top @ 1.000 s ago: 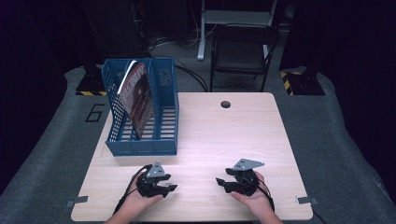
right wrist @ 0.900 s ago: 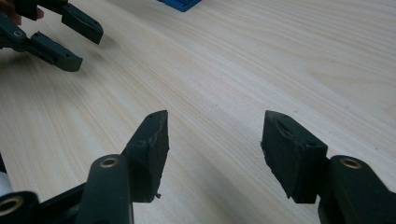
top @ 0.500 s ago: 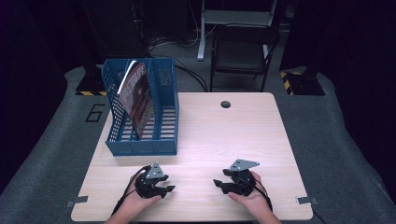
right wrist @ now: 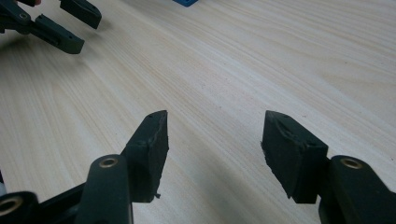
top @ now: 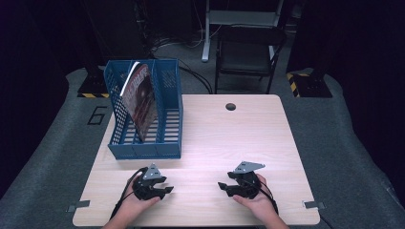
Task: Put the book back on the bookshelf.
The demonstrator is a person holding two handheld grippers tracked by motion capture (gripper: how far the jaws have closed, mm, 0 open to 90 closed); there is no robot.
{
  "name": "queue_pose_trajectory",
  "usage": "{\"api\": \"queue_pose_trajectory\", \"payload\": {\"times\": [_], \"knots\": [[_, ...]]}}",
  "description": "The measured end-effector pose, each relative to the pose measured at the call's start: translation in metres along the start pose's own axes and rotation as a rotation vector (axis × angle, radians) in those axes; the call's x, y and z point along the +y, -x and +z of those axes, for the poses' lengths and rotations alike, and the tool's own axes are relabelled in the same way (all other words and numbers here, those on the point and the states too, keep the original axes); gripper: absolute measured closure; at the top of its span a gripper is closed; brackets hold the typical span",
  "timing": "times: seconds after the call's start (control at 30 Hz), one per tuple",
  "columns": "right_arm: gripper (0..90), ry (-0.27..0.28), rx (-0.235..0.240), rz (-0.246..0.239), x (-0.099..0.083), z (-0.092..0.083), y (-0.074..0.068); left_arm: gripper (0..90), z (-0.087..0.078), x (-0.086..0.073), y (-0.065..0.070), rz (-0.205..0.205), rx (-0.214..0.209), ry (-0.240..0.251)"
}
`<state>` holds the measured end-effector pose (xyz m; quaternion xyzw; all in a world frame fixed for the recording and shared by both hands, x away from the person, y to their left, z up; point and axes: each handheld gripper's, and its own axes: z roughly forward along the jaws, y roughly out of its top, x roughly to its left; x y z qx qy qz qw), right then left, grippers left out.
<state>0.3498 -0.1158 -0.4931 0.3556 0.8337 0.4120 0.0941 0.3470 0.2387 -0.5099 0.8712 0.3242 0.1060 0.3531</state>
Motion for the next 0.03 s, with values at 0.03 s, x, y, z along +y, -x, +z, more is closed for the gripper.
{"api": "queue_pose_trajectory", "payload": {"times": [0.03], "knots": [[41.1,0.002,0.004,0.004,0.0,0.0,0.0001,48.8,-0.0003,-0.0005,-0.0003,-0.005,0.004,0.003]]}}
